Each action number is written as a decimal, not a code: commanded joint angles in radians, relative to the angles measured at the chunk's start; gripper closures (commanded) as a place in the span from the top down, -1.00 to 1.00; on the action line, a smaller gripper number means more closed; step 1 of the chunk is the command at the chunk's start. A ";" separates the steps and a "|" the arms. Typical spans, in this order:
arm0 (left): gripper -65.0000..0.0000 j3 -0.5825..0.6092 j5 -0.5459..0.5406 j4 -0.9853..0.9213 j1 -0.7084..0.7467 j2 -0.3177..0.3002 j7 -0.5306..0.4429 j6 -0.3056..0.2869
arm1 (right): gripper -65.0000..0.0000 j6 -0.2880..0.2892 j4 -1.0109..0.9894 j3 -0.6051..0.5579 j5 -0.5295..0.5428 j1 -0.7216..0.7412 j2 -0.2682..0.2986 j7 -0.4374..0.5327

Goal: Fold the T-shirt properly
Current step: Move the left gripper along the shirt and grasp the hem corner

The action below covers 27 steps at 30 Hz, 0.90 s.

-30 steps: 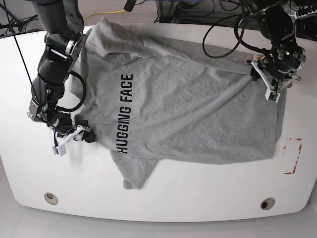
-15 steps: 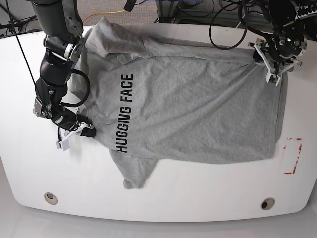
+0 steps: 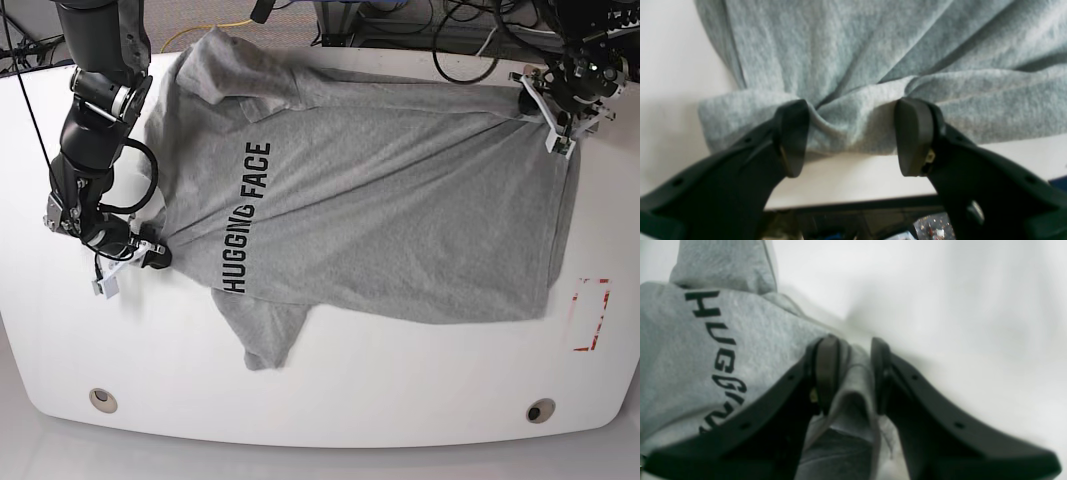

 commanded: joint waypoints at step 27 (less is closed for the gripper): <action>0.15 -0.025 0.057 0.212 0.010 -0.006 0.064 -0.001 | 0.21 0.007 -0.170 -0.006 -0.247 0.230 -0.176 0.240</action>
